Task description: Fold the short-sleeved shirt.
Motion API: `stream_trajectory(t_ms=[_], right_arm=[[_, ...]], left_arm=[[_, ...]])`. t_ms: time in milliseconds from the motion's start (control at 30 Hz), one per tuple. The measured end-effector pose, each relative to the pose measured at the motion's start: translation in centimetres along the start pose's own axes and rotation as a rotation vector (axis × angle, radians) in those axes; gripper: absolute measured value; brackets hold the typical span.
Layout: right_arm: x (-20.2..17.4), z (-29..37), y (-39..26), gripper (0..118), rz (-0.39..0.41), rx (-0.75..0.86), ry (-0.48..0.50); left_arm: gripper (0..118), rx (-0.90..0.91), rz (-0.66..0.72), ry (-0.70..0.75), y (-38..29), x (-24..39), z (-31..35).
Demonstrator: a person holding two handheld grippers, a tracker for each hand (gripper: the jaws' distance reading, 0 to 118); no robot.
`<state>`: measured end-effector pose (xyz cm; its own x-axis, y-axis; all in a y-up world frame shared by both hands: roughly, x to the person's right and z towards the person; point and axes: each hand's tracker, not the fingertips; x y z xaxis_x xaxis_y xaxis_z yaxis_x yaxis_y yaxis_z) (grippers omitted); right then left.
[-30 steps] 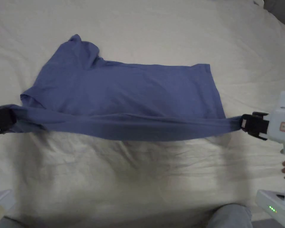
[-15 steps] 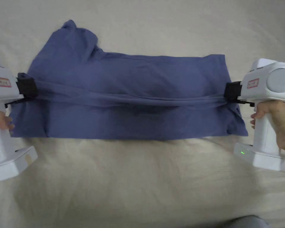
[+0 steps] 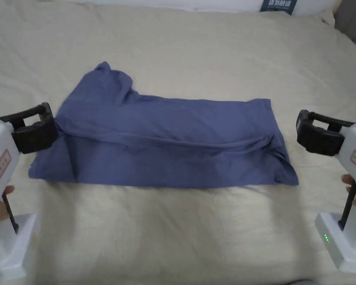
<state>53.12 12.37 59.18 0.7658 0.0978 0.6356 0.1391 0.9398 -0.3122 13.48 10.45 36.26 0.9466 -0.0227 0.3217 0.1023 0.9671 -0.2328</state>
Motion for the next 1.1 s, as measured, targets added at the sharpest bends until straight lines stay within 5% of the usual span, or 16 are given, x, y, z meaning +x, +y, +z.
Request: stream_trajectory(t_ms=[167,267,333,400,433,733,767,833,900,933,1033,1100], right_arm=[[-2.1,5.7,-1.5,118,0.058,0.093,0.060],[-2.4,7.4,-2.1,118,-0.016,0.099,0.107],[-2.5,8.1,-2.3,92,-0.041,0.098,0.130],[-2.7,8.4,-2.3,24,-0.041,0.100,0.132],[-2.9,8.5,-2.3,3,-0.039,0.100,0.127],[-3.3,8.1,-1.8,2,-0.039,0.076,0.163],[-3.3,7.9,-1.8,1,-0.035,0.075,0.174],[-3.6,7.8,-1.6,2,-0.033,0.071,0.173],[-3.7,7.4,-1.6,1,-0.021,0.064,0.178],[-3.7,7.1,-1.6,1,-0.013,0.059,0.174],[-3.5,6.0,-1.7,1,0.002,0.037,0.168],[-3.7,5.4,-1.8,1,0.008,0.021,0.168]], left_arm=[[114,0.062,-0.096,-0.019,-1.9,0.6,4.9],[77,0.065,-0.076,-0.042,-2.1,1.1,6.9],[37,0.055,-0.055,-0.051,-2.2,1.2,7.5],[0,0.051,-0.061,-0.049,-2.4,1.5,7.8],[0,0.049,-0.068,-0.041,-2.5,1.7,7.8],[2,-0.123,-0.045,-0.082,-0.9,-0.1,3.5],[13,-0.155,-0.014,-0.086,-0.6,-0.3,2.1],[63,-0.253,0.027,-0.063,0.0,-0.6,-0.8],[73,-0.346,0.045,-0.050,1.2,-0.8,-2.6],[96,-0.391,0.048,-0.059,1.2,-0.9,-4.1],[117,-0.455,-0.006,-0.056,0.7,-1.1,-8.6],[118,-0.506,-0.019,-0.049,-0.1,-1.1,-11.1]])
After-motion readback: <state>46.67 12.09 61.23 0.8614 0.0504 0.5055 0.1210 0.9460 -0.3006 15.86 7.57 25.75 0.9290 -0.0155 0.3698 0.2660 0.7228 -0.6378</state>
